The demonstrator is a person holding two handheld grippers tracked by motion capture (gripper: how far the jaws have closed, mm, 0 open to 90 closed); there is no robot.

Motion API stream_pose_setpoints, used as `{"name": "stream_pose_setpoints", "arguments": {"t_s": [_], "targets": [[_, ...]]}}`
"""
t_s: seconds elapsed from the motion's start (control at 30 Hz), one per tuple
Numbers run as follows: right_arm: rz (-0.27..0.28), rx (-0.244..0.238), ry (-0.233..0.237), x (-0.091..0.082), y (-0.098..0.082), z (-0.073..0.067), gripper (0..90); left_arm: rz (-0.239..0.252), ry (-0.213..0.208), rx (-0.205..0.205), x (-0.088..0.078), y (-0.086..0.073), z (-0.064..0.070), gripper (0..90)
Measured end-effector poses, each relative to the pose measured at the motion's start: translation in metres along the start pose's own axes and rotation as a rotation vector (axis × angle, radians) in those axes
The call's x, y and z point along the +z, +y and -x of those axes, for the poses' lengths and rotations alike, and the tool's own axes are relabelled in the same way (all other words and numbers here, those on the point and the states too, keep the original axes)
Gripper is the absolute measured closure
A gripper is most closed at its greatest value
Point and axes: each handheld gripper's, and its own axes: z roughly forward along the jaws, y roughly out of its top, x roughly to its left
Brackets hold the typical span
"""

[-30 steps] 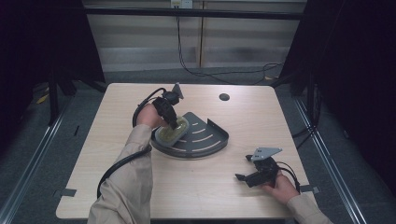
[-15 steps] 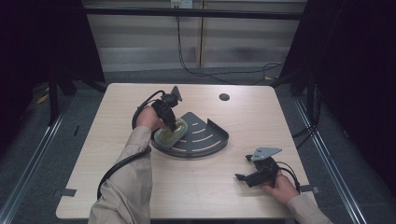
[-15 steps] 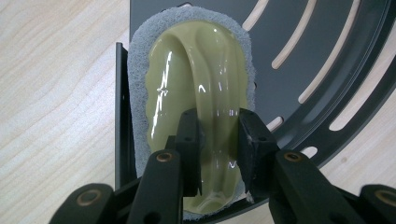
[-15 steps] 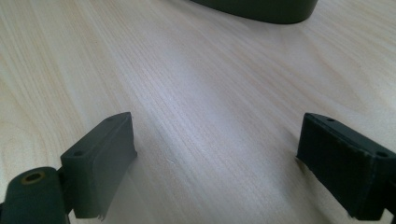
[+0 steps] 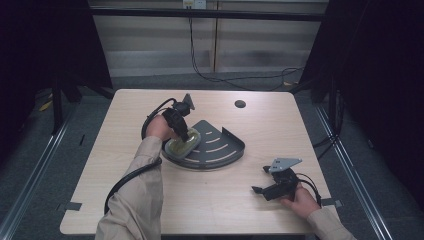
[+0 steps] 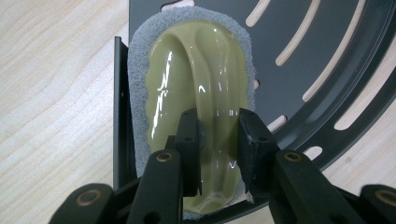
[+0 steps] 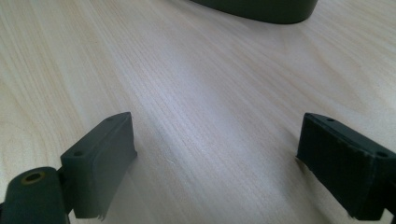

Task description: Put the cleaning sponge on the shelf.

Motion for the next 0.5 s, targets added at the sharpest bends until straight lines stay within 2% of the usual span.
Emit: {"name": "stream_pose_setpoints", "arguments": {"t_s": [0.5], "targets": [[0.000, 0.000, 0.000, 0.0000, 0.0000, 0.0000, 10.6, 0.000, 0.000, 0.011, 0.0030, -0.0026, -0.0016, 72.0]]}}
